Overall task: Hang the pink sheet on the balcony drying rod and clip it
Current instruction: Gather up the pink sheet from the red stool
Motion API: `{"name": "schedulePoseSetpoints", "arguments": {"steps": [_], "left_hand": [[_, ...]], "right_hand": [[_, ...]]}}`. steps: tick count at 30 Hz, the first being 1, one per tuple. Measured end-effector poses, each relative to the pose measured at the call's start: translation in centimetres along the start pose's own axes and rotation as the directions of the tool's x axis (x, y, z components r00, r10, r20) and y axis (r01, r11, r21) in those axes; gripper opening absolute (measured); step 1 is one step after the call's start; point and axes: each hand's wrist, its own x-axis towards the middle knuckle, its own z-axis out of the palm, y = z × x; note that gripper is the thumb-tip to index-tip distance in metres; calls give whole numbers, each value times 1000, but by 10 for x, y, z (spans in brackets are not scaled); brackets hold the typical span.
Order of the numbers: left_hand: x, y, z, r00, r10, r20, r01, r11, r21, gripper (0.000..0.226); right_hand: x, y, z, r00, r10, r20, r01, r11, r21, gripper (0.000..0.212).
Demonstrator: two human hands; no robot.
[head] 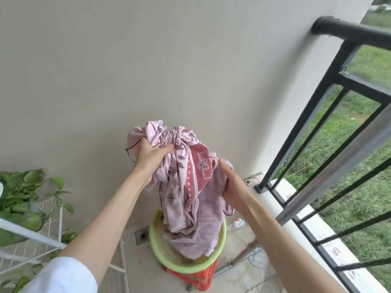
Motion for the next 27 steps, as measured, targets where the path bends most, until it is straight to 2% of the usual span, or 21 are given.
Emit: {"name": "schedulePoseSetpoints", "arguments": {"steps": [3, 5, 8, 10, 12, 15, 17, 21, 24, 25, 27], "left_hand": [[0, 31, 5, 983, 82, 165, -79, 997, -27, 49], [1, 51, 6, 948, 119, 296, -116, 993, -26, 51], [7, 82, 4, 869, 128, 478, -162, 986, 31, 82], [12, 105, 3, 823, 130, 553, -178, 983, 33, 89], [17, 132, 6, 792, 159, 590, -209, 978, 16, 90], [24, 180, 14, 731, 256, 633, -312, 950, -24, 93], [26, 217, 20, 681, 349, 643, -394, 916, -80, 90], [22, 277, 34, 587, 472, 658, -523, 841, -136, 93], [18, 306, 45, 517, 508, 688, -573, 803, -163, 95], [14, 313, 48, 501, 522, 690, -583, 793, -177, 95], [7, 320, 53, 493, 529, 691, -595, 784, -176, 96]], "right_hand": [[-4, -41, 22, 988, -120, 94, 129, 987, -100, 28], [-8, -70, 33, 971, -198, 131, 213, 969, -121, 25], [-13, -110, 45, 950, -295, 100, 309, 931, -193, 18], [-19, -138, 56, 932, -353, 82, 362, 898, -251, 31], [-24, -165, 67, 920, -380, 96, 392, 881, -267, 37], [-39, -209, 85, 888, -432, 156, 459, 850, -260, 24], [-53, -238, 95, 857, -483, 180, 515, 810, -279, 28], [-90, -287, 112, 794, -594, 130, 597, 720, -355, 24], [-112, -308, 115, 699, -714, 46, 635, 589, -500, 7], [-118, -311, 115, 667, -744, 41, 625, 528, -575, 6], [-127, -316, 114, 658, -752, 45, 563, 452, -691, 14]]}}
